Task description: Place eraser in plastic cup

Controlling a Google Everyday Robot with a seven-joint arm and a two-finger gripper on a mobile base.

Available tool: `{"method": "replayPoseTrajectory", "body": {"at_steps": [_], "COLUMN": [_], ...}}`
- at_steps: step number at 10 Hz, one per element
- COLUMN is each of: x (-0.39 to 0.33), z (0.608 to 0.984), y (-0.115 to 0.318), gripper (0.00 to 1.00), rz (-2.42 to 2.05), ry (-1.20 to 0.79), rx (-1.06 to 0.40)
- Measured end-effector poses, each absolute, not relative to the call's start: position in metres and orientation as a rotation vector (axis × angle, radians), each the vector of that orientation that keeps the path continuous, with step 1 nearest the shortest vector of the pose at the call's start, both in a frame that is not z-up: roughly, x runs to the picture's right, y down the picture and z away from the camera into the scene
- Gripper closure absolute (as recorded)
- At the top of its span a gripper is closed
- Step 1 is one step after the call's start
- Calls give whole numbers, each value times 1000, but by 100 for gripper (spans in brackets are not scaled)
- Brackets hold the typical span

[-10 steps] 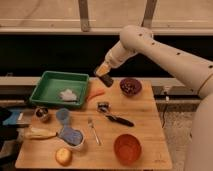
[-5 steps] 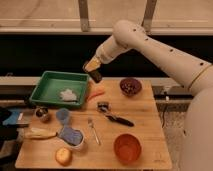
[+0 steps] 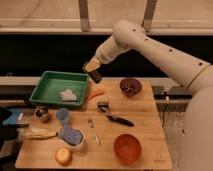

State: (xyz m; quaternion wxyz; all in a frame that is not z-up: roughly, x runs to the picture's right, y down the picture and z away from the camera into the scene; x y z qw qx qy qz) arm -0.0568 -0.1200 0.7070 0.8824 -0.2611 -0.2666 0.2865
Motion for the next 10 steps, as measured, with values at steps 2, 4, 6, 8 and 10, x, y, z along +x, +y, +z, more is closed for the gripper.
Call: {"method": "replayPoseTrajectory", "body": {"at_steps": [2,4,6,8,10], "x": [-91,-133,-179,-214,-236], "z": [704,693,679,670,665], "y": [-108,-90,-62,-39,-23], "gripper": [100,100,100,100,100], "rz": [517,435,338,267,217], "ry": [-579,-614,-662,-711,-752], "rx": [-590,-640,-712,-786,-853]}}
